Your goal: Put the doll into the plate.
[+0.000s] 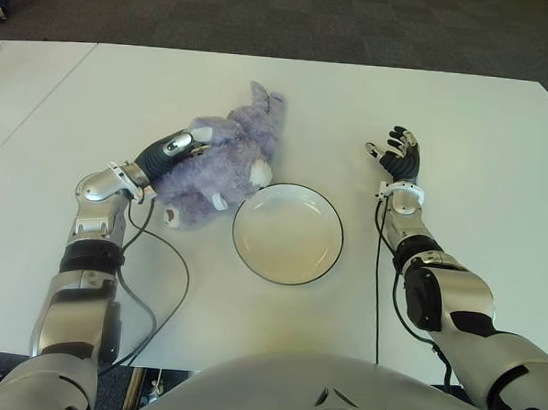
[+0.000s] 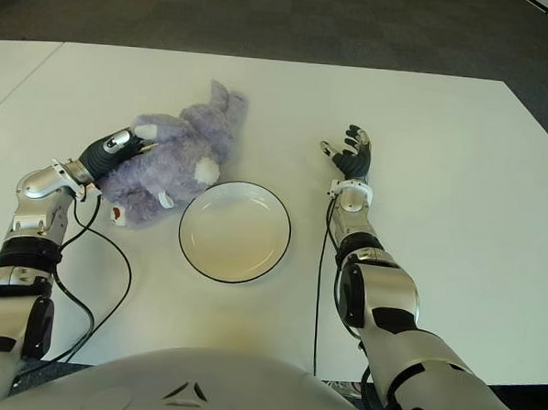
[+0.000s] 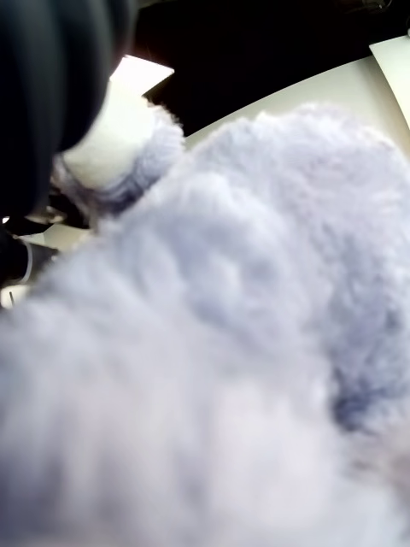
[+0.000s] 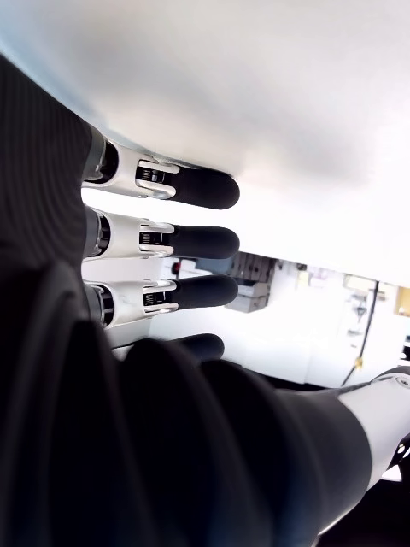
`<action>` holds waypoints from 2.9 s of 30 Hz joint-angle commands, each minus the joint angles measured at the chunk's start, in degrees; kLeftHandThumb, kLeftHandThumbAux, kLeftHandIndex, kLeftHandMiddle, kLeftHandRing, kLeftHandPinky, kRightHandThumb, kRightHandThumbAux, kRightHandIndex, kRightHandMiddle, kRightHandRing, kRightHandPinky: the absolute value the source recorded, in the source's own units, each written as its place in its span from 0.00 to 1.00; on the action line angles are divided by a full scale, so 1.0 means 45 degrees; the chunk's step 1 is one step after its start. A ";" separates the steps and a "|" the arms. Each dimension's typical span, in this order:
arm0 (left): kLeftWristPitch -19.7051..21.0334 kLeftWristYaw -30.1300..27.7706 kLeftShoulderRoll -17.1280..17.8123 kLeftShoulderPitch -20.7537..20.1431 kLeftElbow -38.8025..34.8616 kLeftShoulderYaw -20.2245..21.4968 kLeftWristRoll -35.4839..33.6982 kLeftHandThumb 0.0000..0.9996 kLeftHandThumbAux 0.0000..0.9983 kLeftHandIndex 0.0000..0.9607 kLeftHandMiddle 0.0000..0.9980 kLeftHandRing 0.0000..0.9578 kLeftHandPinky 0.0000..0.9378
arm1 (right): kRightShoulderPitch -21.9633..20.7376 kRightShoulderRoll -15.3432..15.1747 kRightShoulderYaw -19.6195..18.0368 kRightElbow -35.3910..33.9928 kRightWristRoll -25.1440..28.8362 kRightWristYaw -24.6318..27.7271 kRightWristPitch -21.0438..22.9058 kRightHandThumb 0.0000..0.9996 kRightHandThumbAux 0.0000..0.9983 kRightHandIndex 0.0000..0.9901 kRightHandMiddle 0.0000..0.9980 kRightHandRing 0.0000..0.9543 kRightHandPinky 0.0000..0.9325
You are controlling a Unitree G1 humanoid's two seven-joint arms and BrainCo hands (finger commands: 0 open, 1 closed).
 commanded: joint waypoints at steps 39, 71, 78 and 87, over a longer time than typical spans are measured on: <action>-0.4895 0.6815 0.1044 -0.1145 0.1611 -0.3438 0.7440 0.11 0.71 0.06 0.32 0.42 0.45 | 0.1960 0.0612 0.0193 0.1282 0.0255 0.0190 0.1509 0.24 0.85 0.16 0.23 0.27 0.30; -0.2855 1.0557 0.2685 -0.2691 0.2689 -0.7585 1.3228 0.70 0.67 0.44 0.48 0.55 0.62 | 0.2036 0.0554 0.0529 0.1254 -0.0095 -0.0386 0.1380 0.28 0.87 0.16 0.22 0.23 0.24; -0.2488 1.0584 0.2495 -0.3047 0.3480 -0.7757 1.2785 0.71 0.69 0.45 0.68 0.74 0.80 | 0.2035 0.0553 0.0564 0.1264 -0.0121 -0.0551 0.1467 0.28 0.87 0.15 0.21 0.23 0.24; -0.2329 1.0817 0.2285 -0.3163 0.3742 -0.7565 1.2202 0.70 0.69 0.45 0.76 0.80 0.82 | 0.2017 0.0569 0.0630 0.1267 -0.0117 -0.0699 0.1506 0.31 0.88 0.16 0.23 0.25 0.27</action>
